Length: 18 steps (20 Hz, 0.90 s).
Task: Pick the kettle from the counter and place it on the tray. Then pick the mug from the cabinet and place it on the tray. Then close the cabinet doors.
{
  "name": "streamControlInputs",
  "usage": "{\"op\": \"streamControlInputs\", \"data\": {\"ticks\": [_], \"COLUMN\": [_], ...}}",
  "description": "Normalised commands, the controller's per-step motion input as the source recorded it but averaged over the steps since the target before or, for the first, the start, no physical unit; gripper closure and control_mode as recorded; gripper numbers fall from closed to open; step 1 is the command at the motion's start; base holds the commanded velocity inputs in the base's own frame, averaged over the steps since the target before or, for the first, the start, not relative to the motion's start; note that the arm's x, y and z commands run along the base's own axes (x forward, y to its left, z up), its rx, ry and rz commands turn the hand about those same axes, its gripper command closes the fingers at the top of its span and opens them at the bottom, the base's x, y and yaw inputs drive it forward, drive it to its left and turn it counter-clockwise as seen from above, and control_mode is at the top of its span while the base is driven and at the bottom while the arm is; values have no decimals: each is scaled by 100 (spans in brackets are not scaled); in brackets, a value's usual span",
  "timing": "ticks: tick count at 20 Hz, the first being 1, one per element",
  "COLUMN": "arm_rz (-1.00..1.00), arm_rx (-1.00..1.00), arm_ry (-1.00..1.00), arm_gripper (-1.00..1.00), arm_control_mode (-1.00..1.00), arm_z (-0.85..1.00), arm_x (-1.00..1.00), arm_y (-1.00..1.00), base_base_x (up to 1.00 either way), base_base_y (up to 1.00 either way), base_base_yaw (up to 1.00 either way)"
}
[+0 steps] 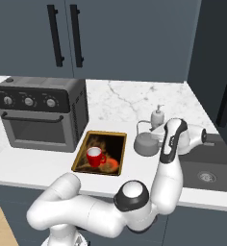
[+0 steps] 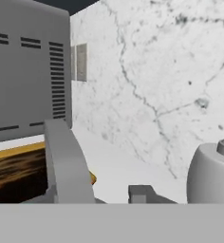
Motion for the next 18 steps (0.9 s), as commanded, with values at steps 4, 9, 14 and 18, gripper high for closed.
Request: {"op": "streamControlInputs", "data": {"ticks": [4,9,14,18], "arm_rz": [3,0,0,1], "arm_rx": [0,0,0,0], "arm_ry": [0,0,0,0], "arm_gripper": [100,100,100,100], "arm_control_mode": [-100,-100,-100,-100], "arm_z": [-9,1,20,36], "arm_x": [-6,-10,-20,-11], "arm_y": [17,17,29,49], "base_base_x": [0,0,0,0], "base_base_y": [0,0,0,0], "base_base_yaw": [0,0,0,0]}}
